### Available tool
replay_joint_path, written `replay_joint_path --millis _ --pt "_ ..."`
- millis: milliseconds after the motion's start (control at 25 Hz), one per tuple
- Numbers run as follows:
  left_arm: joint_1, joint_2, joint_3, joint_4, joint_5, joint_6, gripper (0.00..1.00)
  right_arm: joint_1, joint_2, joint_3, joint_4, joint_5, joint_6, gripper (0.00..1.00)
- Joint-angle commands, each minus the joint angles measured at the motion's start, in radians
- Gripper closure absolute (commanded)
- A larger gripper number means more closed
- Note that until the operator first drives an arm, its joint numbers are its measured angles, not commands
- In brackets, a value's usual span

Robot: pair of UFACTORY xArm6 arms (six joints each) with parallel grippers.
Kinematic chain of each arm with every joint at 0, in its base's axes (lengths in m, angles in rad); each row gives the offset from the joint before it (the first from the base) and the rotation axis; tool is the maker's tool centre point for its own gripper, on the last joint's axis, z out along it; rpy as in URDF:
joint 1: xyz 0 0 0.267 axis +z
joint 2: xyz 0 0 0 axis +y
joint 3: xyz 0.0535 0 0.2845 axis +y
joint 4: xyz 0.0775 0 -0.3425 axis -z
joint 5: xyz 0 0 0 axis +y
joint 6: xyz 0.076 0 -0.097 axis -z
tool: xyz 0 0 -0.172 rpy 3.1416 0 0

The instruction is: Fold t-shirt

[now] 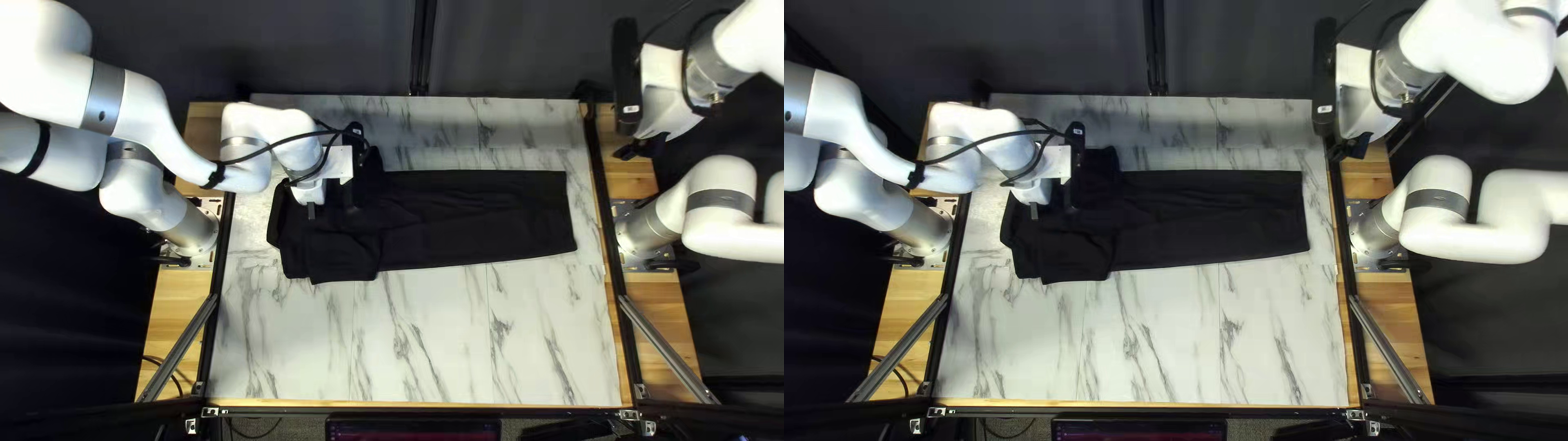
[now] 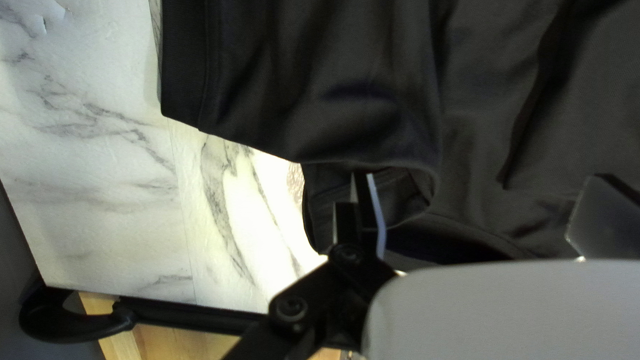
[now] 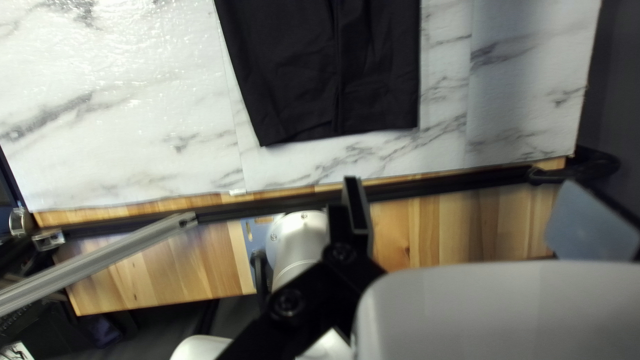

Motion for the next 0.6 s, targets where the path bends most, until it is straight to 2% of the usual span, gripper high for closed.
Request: replay_joint_path --millis 40,160,320,480,600 --pt "0.057 -0.077 -0.067 -0.011 0.14 0.06 0.0 0.0 0.0 0.0 0.0 0.001 0.0 0.0" --pt "0.115 -0.065 -0.124 -0.019 0.187 0.12 0.0 0.0 0.0 0.0 0.0 0.001 0.0 0.0" --pt "0.209 0.045 -0.213 -0.022 0.181 0.195 0.0 0.0 0.0 0.0 0.0 0.001 0.0 0.0" --pt "0.226 0.119 -0.235 -0.048 0.131 0.203 0.0 0.0 0.0 0.0 0.0 0.001 0.0 0.0" --pt "0.209 0.162 -0.218 -0.068 0.077 0.184 0.0 0.0 0.0 0.0 0.0 0.001 0.0 0.0"
